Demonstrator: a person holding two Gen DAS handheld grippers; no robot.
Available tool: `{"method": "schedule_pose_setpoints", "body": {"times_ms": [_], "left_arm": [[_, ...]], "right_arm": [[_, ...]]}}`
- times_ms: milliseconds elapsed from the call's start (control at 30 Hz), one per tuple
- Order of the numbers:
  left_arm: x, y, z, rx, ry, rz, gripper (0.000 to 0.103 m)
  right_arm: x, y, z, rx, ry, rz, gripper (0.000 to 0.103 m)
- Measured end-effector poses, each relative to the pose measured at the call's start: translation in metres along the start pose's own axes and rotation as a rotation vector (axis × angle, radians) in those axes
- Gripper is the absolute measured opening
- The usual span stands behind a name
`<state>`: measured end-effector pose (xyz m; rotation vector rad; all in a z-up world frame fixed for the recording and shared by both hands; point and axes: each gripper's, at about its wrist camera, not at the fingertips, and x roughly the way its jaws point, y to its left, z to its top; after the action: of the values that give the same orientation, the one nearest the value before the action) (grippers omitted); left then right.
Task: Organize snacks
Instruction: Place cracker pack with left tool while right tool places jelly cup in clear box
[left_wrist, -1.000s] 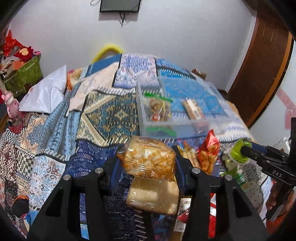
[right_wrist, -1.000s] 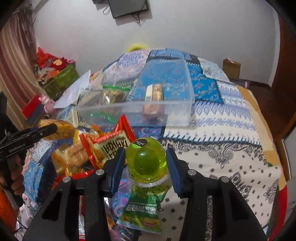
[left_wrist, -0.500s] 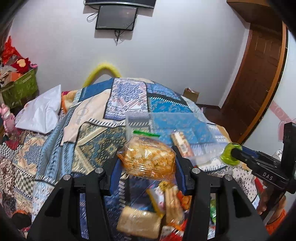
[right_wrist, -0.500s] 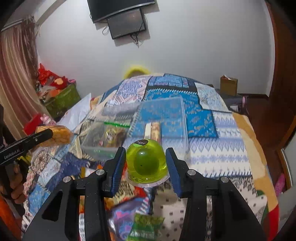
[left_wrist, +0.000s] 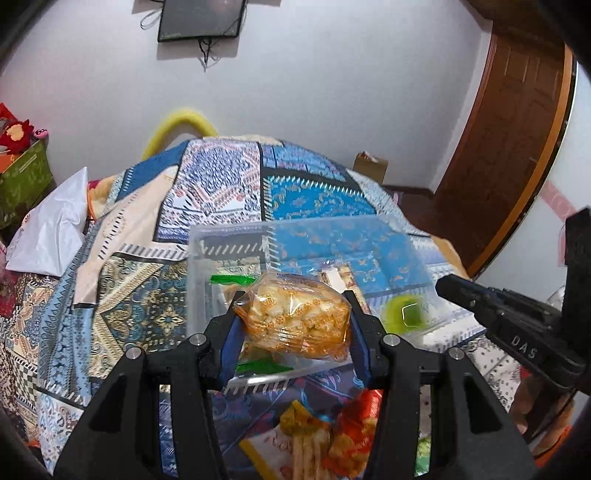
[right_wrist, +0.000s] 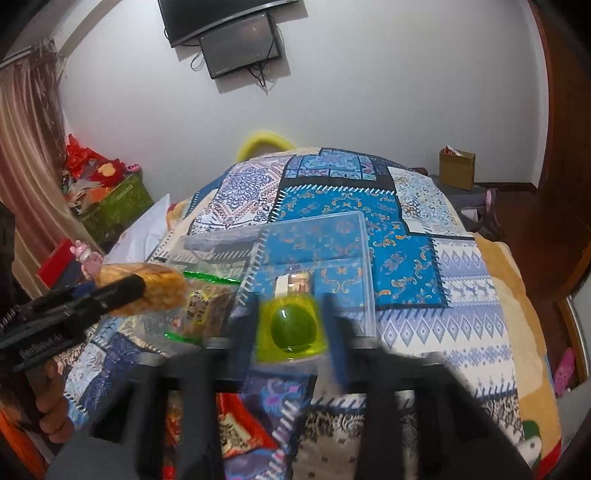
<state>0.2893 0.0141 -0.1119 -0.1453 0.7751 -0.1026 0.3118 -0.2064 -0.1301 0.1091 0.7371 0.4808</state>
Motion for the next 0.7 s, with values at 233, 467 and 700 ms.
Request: {"method": "schedule_pose_setpoints", "body": {"times_ms": [233,467,700], "left_arm": [[0.039,-0.006,-0.002,0.011,0.085,-0.013,0.049],[0.059,-0.004,-0.005,-0.022,0.192,-0.015,0.059],[0.039,0.010,-0.004,-0.083,0.169,-0.022,0.064]], "right_arm": [[0.022,-0.002,-0.001,-0.029,0.054,-0.015,0.007],[0.017,-0.007,-0.009,-0.006,0.084,0.019,0.018],[0.005,-0.005,-0.016,-0.015,0.076,-0.004,0.043]]}}
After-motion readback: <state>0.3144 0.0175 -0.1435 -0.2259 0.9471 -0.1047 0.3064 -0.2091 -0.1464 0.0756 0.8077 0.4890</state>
